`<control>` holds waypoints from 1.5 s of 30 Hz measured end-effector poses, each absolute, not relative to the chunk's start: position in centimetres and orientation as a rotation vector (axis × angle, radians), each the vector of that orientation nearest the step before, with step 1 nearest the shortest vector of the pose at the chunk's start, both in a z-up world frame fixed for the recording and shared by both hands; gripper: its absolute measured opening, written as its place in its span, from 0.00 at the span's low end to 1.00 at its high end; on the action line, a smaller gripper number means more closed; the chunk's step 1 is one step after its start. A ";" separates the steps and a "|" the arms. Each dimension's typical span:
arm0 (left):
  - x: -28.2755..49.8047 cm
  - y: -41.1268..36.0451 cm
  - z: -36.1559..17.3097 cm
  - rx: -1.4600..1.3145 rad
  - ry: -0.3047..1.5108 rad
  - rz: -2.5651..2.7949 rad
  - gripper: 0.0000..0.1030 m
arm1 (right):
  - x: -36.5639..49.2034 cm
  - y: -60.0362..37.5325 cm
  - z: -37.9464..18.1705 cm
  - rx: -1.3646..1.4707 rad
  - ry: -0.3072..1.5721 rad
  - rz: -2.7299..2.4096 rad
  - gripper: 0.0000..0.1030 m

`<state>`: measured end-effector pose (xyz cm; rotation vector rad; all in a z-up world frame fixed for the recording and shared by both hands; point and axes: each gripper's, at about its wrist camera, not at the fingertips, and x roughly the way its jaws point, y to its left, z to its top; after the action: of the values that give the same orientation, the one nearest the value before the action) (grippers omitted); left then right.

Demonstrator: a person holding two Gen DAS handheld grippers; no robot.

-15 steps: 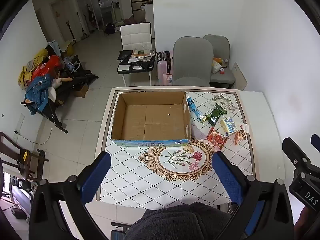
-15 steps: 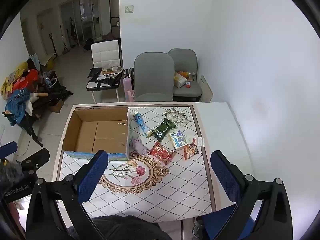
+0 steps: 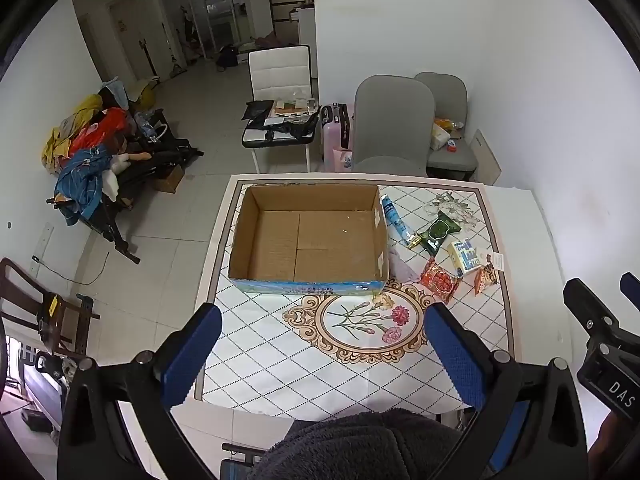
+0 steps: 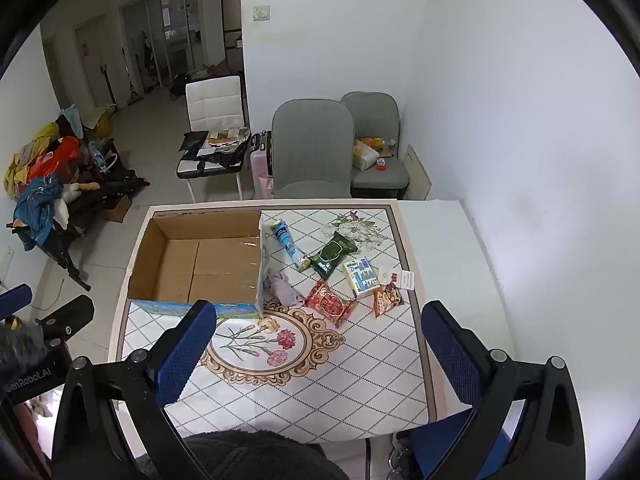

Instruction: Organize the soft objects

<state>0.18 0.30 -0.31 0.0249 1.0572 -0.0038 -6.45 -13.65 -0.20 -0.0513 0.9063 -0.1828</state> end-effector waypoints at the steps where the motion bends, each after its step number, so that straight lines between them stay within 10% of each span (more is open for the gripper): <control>1: 0.3 0.3 -0.2 0.023 1.057 -0.004 1.00 | -6.4 -13.7 -0.1 -0.050 0.907 -0.183 1.00; 45: 1.2 0.4 -0.2 0.023 1.047 -0.028 1.00 | -5.8 -13.9 -0.1 -0.041 0.903 -0.246 1.00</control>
<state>1.17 0.43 -0.20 0.0227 1.0466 -0.0282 -5.77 -13.95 -0.07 -0.0406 0.9029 -0.2464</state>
